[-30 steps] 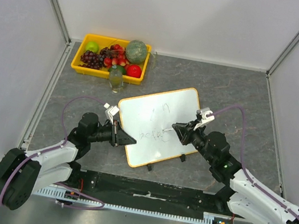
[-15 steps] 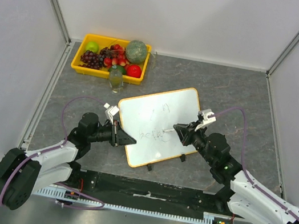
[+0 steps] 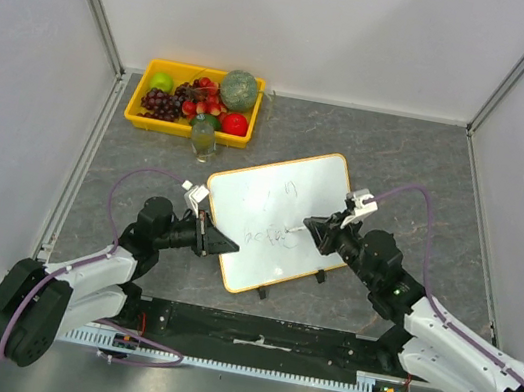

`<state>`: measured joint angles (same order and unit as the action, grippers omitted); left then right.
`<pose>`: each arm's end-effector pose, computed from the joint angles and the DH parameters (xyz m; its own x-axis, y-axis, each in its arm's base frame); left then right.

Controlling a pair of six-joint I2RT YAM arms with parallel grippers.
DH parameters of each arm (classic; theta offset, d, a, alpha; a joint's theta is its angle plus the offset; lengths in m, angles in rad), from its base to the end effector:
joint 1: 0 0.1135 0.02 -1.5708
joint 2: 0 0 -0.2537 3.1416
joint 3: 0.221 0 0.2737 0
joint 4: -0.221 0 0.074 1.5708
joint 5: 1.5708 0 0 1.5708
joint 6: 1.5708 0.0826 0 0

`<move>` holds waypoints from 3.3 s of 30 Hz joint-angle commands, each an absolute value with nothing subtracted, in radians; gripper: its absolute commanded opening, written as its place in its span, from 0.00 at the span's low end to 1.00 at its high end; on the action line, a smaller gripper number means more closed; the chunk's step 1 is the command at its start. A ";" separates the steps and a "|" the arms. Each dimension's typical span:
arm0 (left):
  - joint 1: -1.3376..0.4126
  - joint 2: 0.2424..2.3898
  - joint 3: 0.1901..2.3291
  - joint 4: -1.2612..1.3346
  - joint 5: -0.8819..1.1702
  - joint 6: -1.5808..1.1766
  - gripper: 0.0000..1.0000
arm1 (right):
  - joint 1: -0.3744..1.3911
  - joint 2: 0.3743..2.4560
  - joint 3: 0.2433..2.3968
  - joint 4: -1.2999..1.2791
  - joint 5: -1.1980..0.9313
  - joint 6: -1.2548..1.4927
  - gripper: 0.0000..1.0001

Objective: Write a sentence on the whiteboard

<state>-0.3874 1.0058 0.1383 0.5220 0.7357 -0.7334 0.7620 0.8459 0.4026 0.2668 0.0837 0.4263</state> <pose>0.1919 -0.1382 0.1171 -0.8118 -0.2047 -0.5469 0.4325 0.4184 -0.7987 0.2020 0.1832 0.2156 -0.3755 0.2112 -0.9024 -0.5196 0.7583 0.3937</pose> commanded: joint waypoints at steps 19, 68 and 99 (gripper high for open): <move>-0.370 1.039 0.133 0.380 0.580 -0.650 0.02 | 0.761 0.833 0.333 0.081 -0.028 0.439 0.00; -0.368 1.043 0.132 0.388 0.588 -0.649 0.02 | 0.531 0.936 0.499 0.252 -0.044 0.477 0.00; -0.370 1.051 0.135 0.387 0.594 -0.646 0.02 | 0.532 0.801 0.322 0.086 -0.086 0.457 0.00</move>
